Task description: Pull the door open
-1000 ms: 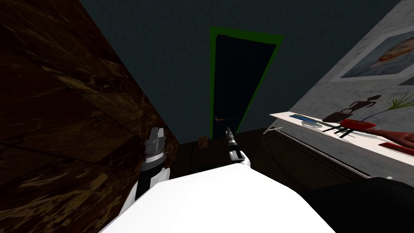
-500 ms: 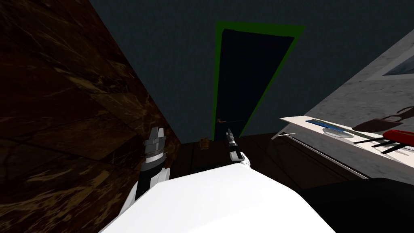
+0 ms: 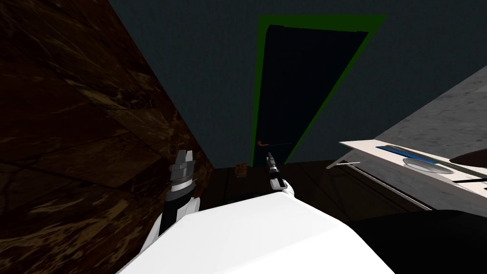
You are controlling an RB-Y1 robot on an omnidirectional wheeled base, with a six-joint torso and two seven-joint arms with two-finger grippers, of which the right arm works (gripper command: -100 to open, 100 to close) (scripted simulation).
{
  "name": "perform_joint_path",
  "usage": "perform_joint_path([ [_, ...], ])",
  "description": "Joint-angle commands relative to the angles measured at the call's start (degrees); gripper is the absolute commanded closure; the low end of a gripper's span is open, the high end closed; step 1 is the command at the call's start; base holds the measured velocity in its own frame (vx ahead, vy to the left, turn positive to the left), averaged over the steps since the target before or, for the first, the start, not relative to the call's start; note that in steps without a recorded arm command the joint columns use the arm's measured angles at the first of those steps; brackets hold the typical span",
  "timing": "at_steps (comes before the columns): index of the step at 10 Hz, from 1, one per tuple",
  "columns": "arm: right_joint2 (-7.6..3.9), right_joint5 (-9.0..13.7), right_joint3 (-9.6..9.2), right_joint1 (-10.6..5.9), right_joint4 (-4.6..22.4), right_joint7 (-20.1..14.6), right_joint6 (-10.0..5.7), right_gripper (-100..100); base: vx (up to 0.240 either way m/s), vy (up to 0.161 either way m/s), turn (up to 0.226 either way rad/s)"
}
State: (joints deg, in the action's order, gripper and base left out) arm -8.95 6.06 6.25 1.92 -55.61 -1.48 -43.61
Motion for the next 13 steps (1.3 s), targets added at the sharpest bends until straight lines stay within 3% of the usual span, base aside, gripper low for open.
perform_joint_path([
  [1,-0.12,0.37,0.27,-0.74,1.98,-0.12,-0.23,-100,0.074,-0.054,0.108],
  [13,-0.88,2.91,2.06,-5.79,15.96,-1.02,-2.01,-100,0.075,-0.063,0.105],
])
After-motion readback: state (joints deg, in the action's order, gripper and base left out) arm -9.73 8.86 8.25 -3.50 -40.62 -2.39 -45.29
